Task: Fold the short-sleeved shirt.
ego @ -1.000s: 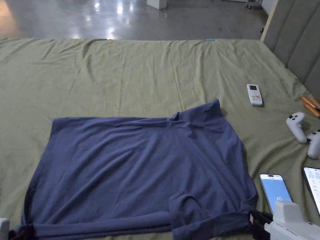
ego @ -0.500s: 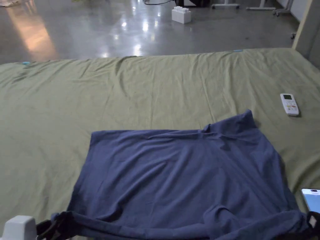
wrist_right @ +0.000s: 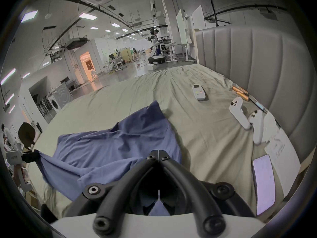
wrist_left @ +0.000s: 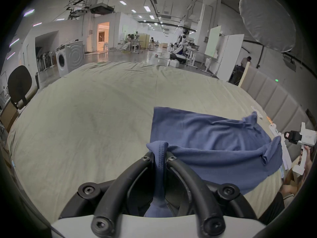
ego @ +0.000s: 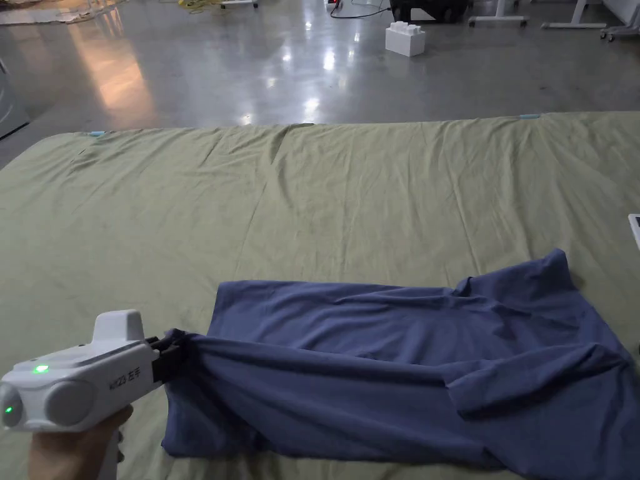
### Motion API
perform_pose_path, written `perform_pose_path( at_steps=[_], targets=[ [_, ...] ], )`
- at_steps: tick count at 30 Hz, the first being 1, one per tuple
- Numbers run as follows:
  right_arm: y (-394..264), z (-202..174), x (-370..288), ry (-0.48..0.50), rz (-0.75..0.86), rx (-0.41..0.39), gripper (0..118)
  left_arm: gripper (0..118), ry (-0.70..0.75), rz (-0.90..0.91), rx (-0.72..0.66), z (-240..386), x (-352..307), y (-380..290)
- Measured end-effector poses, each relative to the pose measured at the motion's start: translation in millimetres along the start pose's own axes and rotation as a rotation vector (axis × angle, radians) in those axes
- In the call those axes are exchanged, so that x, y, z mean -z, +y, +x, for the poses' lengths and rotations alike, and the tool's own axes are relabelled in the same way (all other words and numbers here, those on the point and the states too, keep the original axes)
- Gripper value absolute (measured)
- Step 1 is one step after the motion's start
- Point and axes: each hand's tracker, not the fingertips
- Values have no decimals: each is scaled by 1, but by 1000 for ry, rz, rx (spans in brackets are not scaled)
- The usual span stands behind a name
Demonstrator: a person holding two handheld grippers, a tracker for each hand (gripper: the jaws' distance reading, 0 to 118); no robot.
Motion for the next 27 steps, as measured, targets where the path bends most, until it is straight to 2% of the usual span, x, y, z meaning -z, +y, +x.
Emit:
perform_pose_path(
  at_steps=[3,6,7,8,9,11,13,18,23,27],
  targets=[
    [9,3,32,10,-53,21,0,10,-3,-46,-1,1,28,2],
    [6,2,50,-9,-90,-7,0,12,16,-104,-8,3,51,-5],
    [2,2,52,-4,-95,-11,1,19,27,-129,-26,3,55,-9],
    [-2,2,51,-2,-93,-11,8,43,27,-145,-41,2,58,-14],
    [-7,2,50,-3,-92,-12,21,68,31,-160,-49,0,59,-18],
    [-21,4,39,12,-92,-14,59,105,11,-138,-22,-4,52,-25],
    [-27,2,21,33,-63,-56,62,106,-46,-88,-8,-10,36,-27],
    [-32,-14,-51,46,84,-108,62,106,-27,146,40,-3,-55,-12],
    [-40,-39,-142,116,283,-31,70,105,-138,361,114,28,-182,-17],
    [-54,-66,-197,171,369,-60,70,104,-102,493,222,62,-246,-44]
  ],
)
